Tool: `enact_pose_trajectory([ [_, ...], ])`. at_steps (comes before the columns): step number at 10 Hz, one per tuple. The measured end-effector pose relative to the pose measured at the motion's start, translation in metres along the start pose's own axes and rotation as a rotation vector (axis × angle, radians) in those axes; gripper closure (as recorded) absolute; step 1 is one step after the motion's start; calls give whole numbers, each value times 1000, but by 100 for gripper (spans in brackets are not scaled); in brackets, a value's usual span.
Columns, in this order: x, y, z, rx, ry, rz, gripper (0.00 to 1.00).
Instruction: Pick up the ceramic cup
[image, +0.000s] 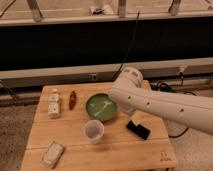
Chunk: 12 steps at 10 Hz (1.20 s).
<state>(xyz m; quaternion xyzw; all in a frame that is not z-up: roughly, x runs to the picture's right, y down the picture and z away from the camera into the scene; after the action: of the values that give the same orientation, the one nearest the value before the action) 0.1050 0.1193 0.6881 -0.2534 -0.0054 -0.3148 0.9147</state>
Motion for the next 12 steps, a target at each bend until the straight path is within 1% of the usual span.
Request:
enact_pose_trajectory([
  [1,-8,-4,1,8,-4,-30,20],
  [2,-13,-4,1,7,-5,-69,20],
  [3,-15,-4,1,6,-4,-94,20],
  [4,-19,-3,1,2,-2,-102,20],
  [5,-27,-5,2,-1,-2,-121,20],
  [6,-44,-10,2,-3,-2,-168,20],
  [9,-61,-8,3,-9,-2,-236,20],
  [10,-69,-7,5,-12,-3,-258,20],
  [12,-94,-7,17,-18,-13,-324,20],
])
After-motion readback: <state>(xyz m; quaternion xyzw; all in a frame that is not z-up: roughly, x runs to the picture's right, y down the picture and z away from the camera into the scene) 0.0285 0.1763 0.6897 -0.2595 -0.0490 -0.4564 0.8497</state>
